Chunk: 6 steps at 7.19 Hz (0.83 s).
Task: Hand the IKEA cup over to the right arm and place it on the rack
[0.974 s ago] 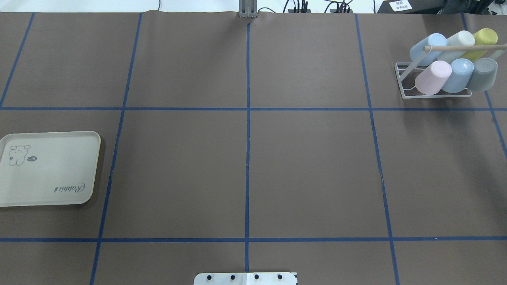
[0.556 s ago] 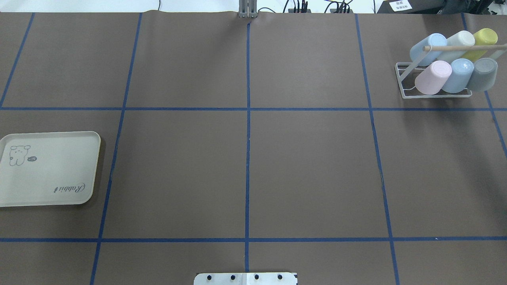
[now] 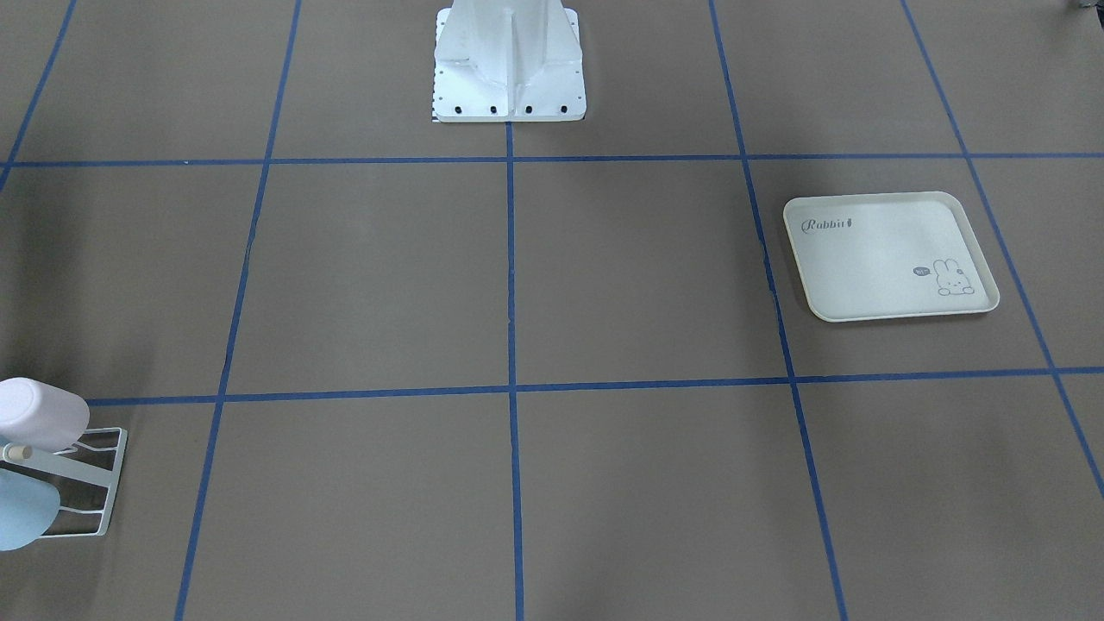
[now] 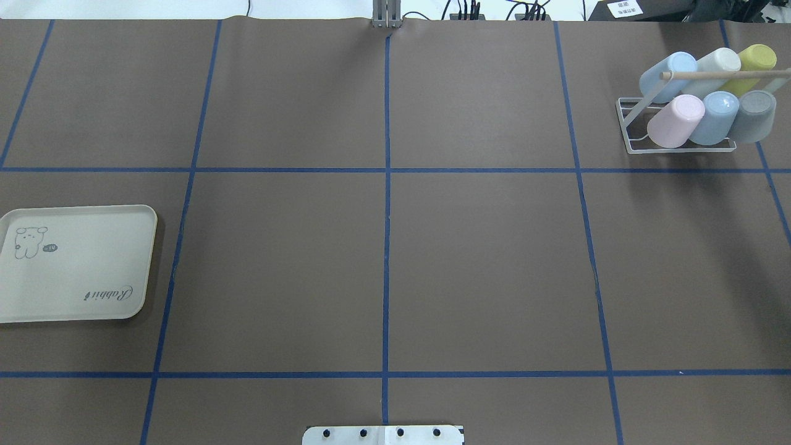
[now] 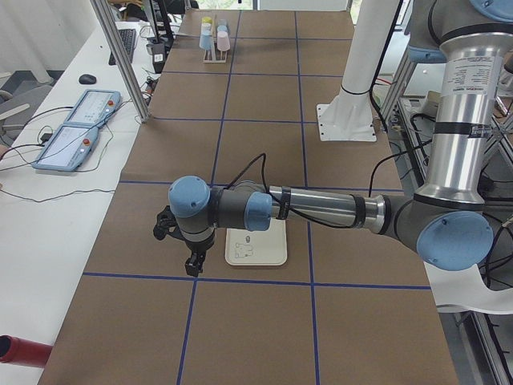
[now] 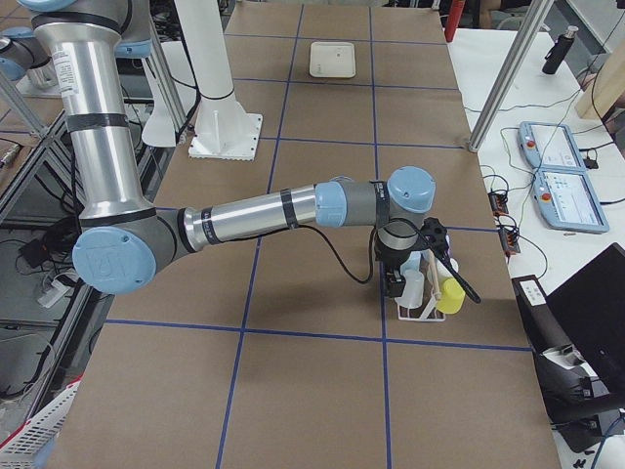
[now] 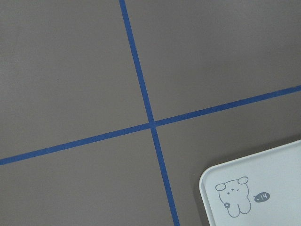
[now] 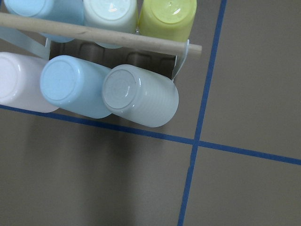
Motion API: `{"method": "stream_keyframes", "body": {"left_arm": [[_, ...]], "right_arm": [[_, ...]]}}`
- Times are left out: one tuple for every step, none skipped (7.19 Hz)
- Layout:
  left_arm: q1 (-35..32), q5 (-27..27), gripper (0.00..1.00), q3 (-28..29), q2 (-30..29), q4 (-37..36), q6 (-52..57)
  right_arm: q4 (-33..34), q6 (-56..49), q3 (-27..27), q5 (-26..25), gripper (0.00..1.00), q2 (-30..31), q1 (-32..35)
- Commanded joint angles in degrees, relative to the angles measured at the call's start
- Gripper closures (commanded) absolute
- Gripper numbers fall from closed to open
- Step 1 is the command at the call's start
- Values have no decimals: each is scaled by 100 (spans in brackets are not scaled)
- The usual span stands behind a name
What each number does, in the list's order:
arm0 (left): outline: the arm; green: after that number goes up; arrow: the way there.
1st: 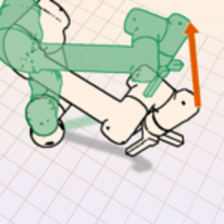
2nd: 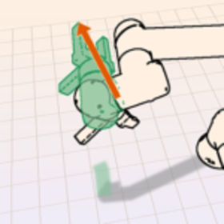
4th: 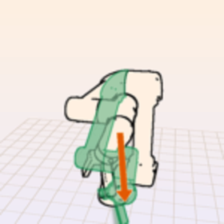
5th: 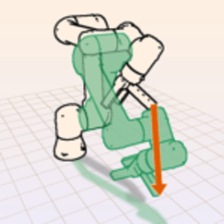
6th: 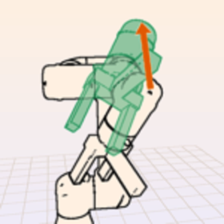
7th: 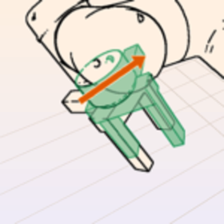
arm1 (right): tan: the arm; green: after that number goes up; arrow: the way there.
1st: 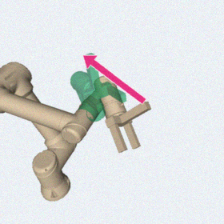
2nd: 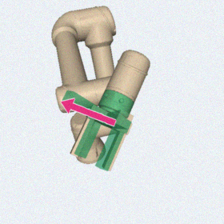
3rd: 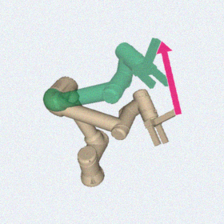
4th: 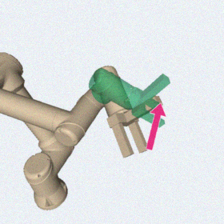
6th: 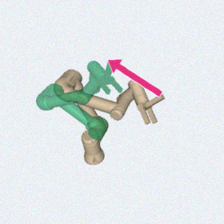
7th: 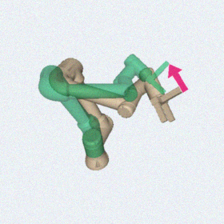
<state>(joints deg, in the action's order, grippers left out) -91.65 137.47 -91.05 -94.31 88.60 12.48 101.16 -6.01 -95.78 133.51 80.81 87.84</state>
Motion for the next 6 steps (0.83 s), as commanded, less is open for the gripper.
{"method": "stream_keyframes", "body": {"left_arm": [[16, -1, 0, -9, -9, 8, 0], [16, -1, 0, -18, -18, 8, 0], [16, -1, 0, -27, -9, 8, 0], [16, -1, 0, -36, -9, -1, 0], [16, -1, 0, -44, -18, -1, 0], [16, 34, 0, -53, -26, -10, 0]], "right_arm": [[0, 3, -2, -1, 1, -4, -4], [0, 12, -20, 8, 1, -4, -4], [0, 12, -20, 8, 1, -4, -22], [0, 3, -20, 8, 1, -4, -22], [0, 3, -20, 8, 1, -4, -30], [0, 3, -20, 8, 1, -4, -31]]}}
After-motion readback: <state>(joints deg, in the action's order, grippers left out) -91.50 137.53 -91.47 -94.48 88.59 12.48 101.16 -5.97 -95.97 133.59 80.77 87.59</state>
